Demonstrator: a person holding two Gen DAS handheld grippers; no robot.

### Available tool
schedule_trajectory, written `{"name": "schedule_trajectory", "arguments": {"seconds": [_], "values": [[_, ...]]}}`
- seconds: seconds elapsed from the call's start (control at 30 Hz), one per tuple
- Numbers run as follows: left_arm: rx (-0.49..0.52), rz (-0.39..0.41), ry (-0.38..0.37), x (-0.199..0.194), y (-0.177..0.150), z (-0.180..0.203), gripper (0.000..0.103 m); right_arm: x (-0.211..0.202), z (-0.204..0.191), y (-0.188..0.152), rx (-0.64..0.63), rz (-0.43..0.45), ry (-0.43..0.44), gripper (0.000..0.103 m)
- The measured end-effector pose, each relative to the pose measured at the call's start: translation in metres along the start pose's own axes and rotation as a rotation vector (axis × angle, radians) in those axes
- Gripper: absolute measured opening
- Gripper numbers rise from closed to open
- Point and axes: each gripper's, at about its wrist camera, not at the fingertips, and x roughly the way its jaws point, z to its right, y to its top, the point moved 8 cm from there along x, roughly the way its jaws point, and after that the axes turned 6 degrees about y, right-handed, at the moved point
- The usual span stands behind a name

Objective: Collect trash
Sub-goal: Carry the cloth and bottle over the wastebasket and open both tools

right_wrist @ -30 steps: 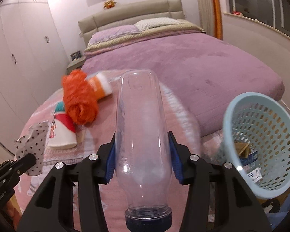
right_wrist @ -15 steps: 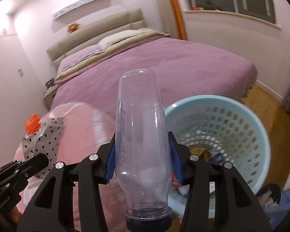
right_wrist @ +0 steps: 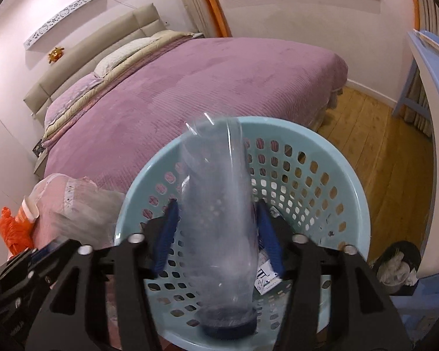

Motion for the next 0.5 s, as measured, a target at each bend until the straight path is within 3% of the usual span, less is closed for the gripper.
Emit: {"name": "schedule_trajectory", "arguments": {"seconds": [0.13, 0.3, 0.5], "values": [[0.003, 0.009, 0.004, -0.011, -0.006, -0.003, 0.039, -0.004, 0.000, -0.003, -0.009, 0.009, 0.003, 0.057], [-0.017, 0.043, 0.013, -0.036, -0.010, -0.014, 0.039, -0.012, -0.010, -0.007, -0.030, 0.025, 0.027, 0.057], [-0.077, 0.101, 0.038, -0.075, -0.017, -0.043, 0.039, -0.029, -0.049, -0.013, -0.083, 0.043, 0.065, 0.057]]}}
